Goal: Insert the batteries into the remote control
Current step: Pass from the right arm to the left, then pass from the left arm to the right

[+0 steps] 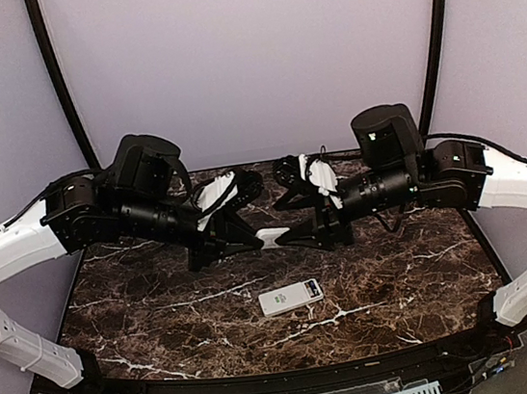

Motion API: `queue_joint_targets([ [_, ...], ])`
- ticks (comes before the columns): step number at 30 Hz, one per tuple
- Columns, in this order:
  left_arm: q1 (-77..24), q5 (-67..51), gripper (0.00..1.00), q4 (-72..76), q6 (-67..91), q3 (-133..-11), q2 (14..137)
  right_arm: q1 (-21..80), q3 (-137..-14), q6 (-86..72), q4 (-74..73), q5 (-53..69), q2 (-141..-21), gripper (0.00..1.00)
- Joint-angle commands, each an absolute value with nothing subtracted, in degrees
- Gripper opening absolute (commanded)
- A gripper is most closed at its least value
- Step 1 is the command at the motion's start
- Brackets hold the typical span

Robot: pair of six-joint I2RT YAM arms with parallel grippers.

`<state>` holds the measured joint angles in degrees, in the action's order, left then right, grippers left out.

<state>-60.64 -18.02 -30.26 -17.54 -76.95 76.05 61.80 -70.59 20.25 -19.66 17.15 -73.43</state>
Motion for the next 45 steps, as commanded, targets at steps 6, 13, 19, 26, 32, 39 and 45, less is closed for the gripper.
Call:
queue_joint_targets([
  [6, -60.52, -19.09, 0.00, -35.67, -17.00, -78.15, 74.86, 61.51, -74.78, 16.58, -22.70, 22.66, -77.57, 0.39],
  [13, -60.47, -18.53, 0.00, -35.41, -17.00, -78.14, 74.32, 61.51, -75.66, 17.00, -23.74, 26.70, -79.34, 0.30],
  [19, -60.47, -18.40, 0.00, -35.38, -17.05, -78.05, 73.98, 61.60, -75.76, 16.71, -24.41, 26.30, -79.78, 0.19],
  [26, -60.47, -19.38, 0.00, -34.64, -17.35, -77.61, 73.21, 61.44, -73.03, 16.64, -22.22, 23.98, -78.14, 0.23],
  [32, -60.47, -20.15, 0.00, -33.76, -17.88, -77.16, 72.06, 60.61, -70.67, 15.73, -20.30, 24.43, -76.99, 0.24],
  [39, -60.47, -20.83, 0.00, -33.75, -17.94, -77.22, 72.18, 60.55, -71.21, 15.20, -19.94, 26.70, -76.29, 0.12],
  [45, -60.51, -21.33, 0.00, -33.93, -18.22, -77.55, 72.64, 60.52, -72.31, 14.80, -20.06, 26.66, -76.72, 0.25],
])
